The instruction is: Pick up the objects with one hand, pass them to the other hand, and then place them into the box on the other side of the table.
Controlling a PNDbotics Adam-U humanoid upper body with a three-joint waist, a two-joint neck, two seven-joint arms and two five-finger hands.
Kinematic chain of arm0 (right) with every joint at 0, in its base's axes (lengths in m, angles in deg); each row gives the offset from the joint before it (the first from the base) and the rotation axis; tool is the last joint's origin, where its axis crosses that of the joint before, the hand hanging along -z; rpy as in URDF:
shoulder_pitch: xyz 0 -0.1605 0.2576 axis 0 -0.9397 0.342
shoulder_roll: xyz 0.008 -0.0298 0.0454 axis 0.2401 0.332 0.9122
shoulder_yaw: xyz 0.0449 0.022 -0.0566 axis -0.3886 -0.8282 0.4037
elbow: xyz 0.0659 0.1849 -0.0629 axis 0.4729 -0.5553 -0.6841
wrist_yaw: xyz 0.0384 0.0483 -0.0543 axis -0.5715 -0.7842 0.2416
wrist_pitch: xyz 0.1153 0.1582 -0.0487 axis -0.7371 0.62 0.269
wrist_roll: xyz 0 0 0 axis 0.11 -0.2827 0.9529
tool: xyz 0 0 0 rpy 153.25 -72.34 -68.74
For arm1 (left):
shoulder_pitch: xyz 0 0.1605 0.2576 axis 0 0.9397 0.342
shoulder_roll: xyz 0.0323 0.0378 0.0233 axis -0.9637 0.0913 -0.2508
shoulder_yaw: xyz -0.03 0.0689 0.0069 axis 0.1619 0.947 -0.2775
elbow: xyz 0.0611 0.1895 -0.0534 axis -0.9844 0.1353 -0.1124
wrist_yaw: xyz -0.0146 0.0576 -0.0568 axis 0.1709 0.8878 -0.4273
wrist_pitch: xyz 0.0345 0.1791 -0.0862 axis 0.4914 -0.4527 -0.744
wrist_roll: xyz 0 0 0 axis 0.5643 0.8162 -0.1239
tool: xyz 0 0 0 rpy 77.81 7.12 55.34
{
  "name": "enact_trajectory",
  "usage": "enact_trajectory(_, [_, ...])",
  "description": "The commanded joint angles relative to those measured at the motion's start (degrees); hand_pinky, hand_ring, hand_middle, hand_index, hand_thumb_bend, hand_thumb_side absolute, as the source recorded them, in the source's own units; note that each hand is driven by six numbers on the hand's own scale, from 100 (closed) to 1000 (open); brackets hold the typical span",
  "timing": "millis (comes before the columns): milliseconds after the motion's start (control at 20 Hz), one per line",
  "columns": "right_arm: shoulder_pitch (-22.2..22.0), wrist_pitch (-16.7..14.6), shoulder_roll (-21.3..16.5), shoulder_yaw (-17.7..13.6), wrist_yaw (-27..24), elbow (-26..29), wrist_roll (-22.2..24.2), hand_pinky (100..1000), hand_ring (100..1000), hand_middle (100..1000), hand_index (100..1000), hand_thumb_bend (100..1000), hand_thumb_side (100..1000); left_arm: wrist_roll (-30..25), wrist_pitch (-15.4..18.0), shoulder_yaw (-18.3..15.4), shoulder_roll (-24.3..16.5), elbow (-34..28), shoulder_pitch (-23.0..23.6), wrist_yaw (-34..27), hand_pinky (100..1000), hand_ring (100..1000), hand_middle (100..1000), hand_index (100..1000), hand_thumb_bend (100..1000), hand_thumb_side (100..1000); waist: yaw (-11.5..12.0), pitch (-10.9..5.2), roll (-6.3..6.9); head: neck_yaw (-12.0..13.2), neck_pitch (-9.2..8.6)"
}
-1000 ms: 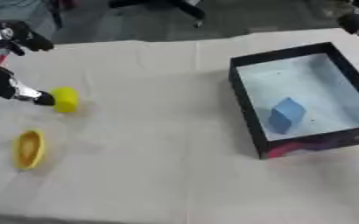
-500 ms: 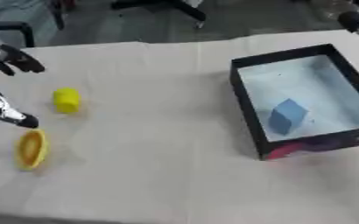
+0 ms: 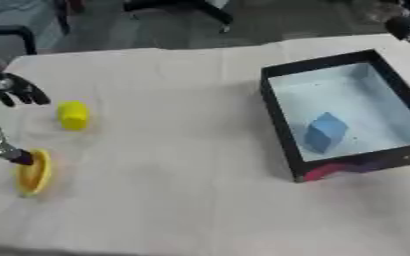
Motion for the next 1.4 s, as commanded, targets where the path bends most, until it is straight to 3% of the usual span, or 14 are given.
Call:
enact_trajectory(50, [0.62,-0.44,-1.23,-0.35,0.52,0.78,0.13,1000,1000,807,1000,261,214,-0.37,0.22,0.48,-1.43,1.04,-1.47,2.36,842,873,808,855,718,139,-0.34,-1.91,0.68,-0.01,-0.47])
enact_trajectory(500, [0.29,-0.94,-0.48,0.14,1.46,0.70,1.02,1000,1000,806,1000,256,226,0.17,1.81,2.19,0.03,4.63,-2.97,9.38,827,874,810,854,754,100,-1.15,-1.80,0.81,0.16,-0.44])
enact_trajectory(800, [-0.03,-1.15,0.33,0.25,2.67,0.42,1.70,1000,1000,805,1000,254,232,2.58,-1.65,3.57,3.02,13.09,-3.61,14.61,821,869,801,841,747,109,-1.08,-1.58,0.66,0.79,-0.56])
enact_trajectory(1100, [-0.28,-1.30,0.83,0.22,3.33,0.17,1.98,1000,1000,804,1000,252,237,5.12,-1.41,2.37,7.99,22.22,-4.57,17.64,822,860,789,827,707,131,-0.95,-1.58,0.42,0.97,-0.75])
enact_trajectory(1400, [-0.46,-1.47,1.15,0.19,4.00,-0.05,2.20,1000,1000,803,1000,252,243,10.78,-2.63,1.24,10.70,26.48,-5.38,19.05,822,856,783,831,675,105,-1.03,-1.49,0.35,1.13,-0.83])
